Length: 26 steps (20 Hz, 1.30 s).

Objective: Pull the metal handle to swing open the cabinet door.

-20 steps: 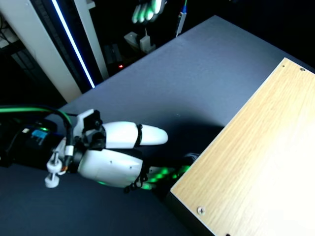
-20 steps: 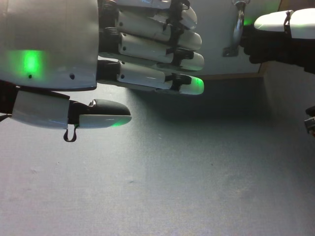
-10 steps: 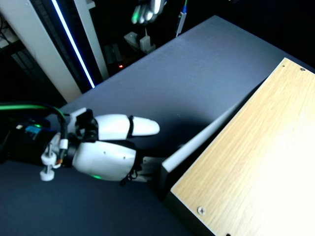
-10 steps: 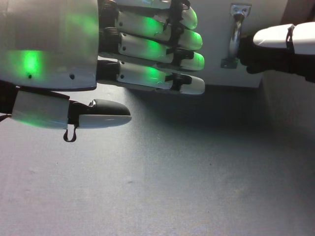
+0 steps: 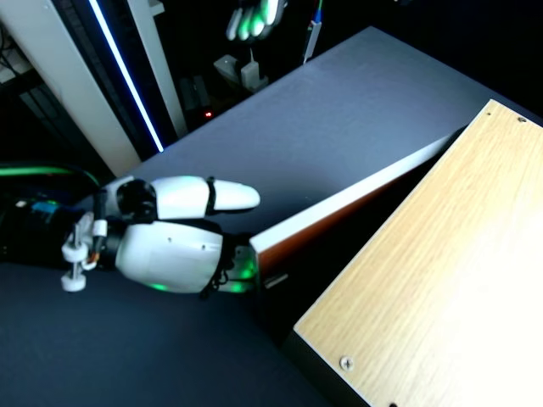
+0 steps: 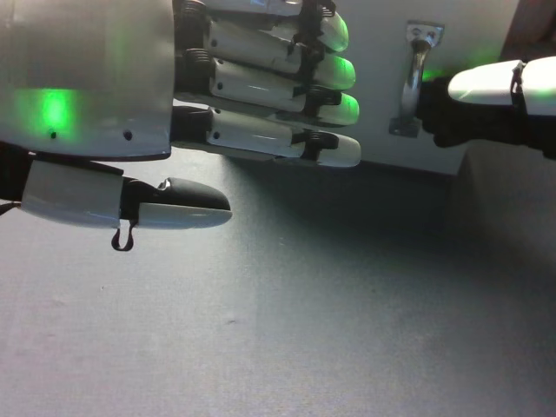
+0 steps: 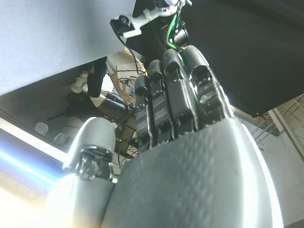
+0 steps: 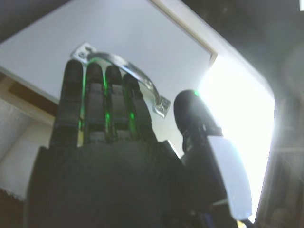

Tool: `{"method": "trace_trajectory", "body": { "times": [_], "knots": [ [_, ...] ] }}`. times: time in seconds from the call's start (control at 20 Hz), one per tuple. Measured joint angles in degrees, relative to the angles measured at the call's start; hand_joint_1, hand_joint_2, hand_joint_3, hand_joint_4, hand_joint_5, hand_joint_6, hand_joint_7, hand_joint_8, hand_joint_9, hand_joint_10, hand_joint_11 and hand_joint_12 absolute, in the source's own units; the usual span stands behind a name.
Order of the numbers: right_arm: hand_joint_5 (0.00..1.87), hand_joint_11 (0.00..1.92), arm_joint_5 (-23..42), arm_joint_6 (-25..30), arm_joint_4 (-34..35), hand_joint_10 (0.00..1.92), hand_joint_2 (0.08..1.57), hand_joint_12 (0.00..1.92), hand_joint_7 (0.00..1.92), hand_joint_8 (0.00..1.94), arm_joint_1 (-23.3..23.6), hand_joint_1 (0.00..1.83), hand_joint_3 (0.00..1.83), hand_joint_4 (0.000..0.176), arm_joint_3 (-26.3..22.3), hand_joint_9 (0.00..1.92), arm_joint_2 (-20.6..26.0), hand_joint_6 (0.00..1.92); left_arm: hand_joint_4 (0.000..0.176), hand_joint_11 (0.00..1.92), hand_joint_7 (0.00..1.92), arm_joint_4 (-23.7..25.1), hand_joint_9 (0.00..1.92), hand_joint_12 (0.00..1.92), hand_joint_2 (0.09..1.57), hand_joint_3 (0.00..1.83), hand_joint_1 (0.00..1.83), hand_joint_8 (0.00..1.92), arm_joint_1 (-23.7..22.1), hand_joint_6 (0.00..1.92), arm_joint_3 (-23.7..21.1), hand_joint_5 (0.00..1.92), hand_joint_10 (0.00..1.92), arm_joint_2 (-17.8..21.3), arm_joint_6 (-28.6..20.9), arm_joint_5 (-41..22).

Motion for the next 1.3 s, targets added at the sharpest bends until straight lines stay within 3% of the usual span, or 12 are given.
{"method": "trace_trajectory", "body": {
  "times": [0.55, 1.3],
  "knots": [
    [0.27, 0.0, 4.3, 0.2, -2.9, 0.0, 1.57, 0.66, 0.26, 0.0, -2.2, 0.0, 0.09, 0.0, 0.0, 0.23, 1.6, 0.0, 0.0, 0.01, 0.38, 0.0, 0.34, 0.75, 1.57, 0.04, 0.0, 0.0, 0.0, 0.01, 0.0, 0.36, 0.0, 0.0, 0.0, 0.0],
    [0.25, 0.0, 7.1, -0.3, -4.9, 0.0, 1.57, 0.65, 0.25, 0.0, -2.9, 0.0, 0.1, 0.0, 3.7, 0.23, 2.2, 0.01, 0.0, 0.01, 0.38, 0.1, 0.35, 0.76, 1.57, 0.02, 0.0, 0.0, 0.0, 0.0, 0.0, 0.35, 0.0, 0.0, 0.0, 0.1]
  ]
}}
